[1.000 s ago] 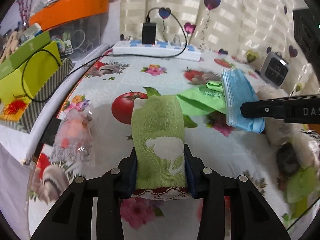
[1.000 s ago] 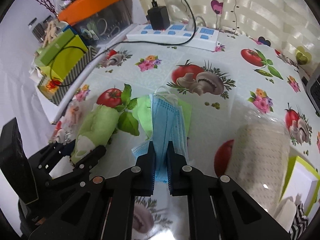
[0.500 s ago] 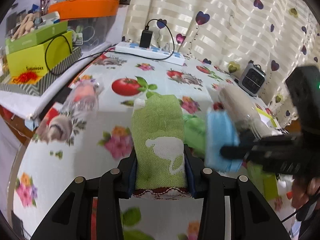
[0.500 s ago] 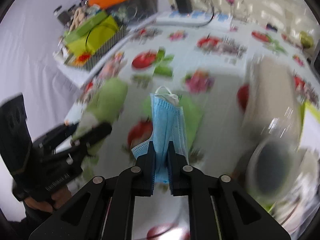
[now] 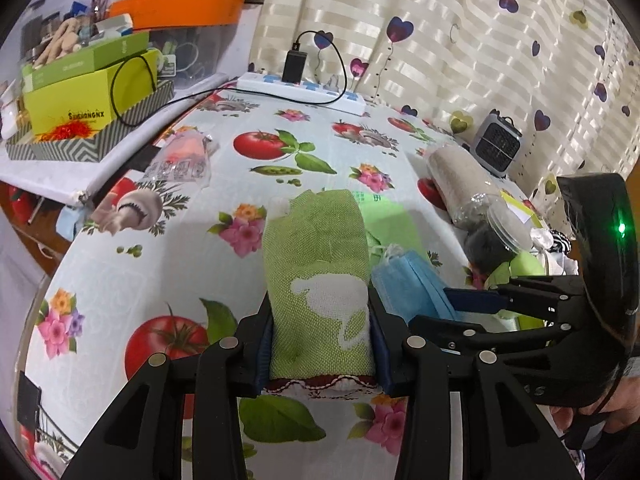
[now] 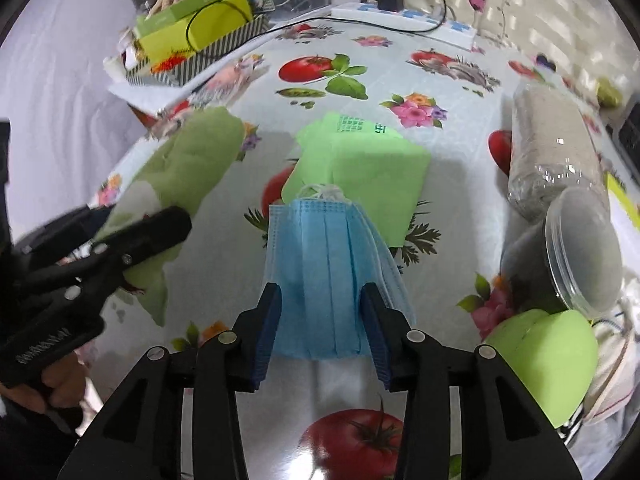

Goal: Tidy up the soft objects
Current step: 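Lift and carry the mask and green towel over the white box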

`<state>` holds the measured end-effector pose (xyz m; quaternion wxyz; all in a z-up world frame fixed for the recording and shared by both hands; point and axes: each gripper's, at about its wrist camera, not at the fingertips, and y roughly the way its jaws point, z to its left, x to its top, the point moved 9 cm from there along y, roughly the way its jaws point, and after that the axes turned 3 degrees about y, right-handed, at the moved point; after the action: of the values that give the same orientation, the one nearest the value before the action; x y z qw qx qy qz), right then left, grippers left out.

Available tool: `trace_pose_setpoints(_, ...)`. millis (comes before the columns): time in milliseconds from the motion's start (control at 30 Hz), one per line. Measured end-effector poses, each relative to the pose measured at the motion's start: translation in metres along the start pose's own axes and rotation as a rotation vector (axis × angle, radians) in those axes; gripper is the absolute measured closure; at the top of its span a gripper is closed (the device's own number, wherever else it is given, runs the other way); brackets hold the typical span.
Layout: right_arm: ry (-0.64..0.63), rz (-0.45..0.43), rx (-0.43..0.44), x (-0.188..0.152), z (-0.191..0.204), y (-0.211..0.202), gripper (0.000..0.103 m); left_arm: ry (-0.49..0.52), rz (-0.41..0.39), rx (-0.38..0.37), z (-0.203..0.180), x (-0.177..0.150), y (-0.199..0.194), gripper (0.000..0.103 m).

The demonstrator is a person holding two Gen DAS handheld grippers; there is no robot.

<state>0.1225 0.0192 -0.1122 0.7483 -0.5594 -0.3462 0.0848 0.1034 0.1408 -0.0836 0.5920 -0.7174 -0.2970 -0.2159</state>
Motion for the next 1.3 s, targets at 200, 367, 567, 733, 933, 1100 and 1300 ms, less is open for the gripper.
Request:
trace_pose_setpoints(200, -0.01, -0.027, -0.013, -0.003, -0.002, -0.002, 0.091, -0.004, 0.009, -0.008, -0.002, -0.007, -0.001, 0.063)
trace_pose_setpoints(367, 0.03, -0.094, 0.051, -0.002, 0.0, -0.023, 0.093, -0.007, -0.009, -0.014, -0.007, -0.006, -0.01, 0.063)
trace_pose_setpoints(567, 0.062, -0.196, 0.123, -0.003, 0.005, -0.063, 0.093, -0.001, -0.045, -0.018, -0.017, 0.001, -0.027, 0.063)
trace_pose_setpoints(733, 0.082, -0.263, 0.162, -0.005, 0.005, -0.092, 0.093, 0.011, -0.071, -0.03, -0.031, 0.008, -0.04, 0.063)
trace_pose_setpoints(933, 0.109, -0.326, 0.175, -0.009, -0.003, -0.119, 0.093, 0.037, -0.097, -0.054, -0.053, 0.016, -0.051, 0.063)
trace_pose_setpoints(1100, 0.134, -0.358, 0.172, -0.011, -0.017, -0.132, 0.093, 0.047, -0.104, -0.068, -0.066, 0.02, -0.053, 0.063)
trace_pose_setpoints(1300, 0.161, -0.383, 0.166, -0.013, -0.032, -0.142, 0.093, 0.06, -0.107, -0.085, -0.081, 0.024, -0.054, 0.063)
